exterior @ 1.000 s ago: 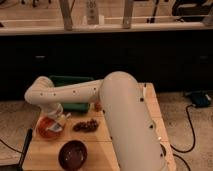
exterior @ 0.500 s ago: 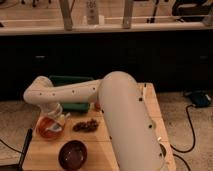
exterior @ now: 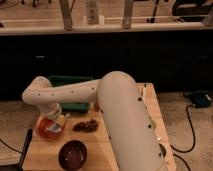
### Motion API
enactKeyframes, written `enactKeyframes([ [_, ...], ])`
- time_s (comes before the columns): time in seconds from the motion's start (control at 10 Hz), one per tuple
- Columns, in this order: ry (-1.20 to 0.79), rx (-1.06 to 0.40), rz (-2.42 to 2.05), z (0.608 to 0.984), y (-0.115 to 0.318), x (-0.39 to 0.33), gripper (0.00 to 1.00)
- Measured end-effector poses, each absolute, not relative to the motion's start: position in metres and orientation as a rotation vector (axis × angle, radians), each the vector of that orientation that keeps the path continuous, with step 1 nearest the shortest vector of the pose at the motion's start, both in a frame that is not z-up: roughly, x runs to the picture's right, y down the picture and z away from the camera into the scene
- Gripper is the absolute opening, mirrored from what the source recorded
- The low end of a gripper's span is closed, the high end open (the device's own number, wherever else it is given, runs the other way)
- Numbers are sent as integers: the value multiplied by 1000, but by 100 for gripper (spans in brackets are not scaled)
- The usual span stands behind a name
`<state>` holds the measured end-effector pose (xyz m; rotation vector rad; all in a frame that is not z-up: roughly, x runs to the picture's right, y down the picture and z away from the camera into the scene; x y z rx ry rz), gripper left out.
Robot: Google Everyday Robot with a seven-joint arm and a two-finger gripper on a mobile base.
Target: Wipe red bowl with towel
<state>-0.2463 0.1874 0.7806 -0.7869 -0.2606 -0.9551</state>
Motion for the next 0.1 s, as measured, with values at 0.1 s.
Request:
enactKeyframes([
  [0.1, -260, -788, -956, 780, 188, -246, 2],
])
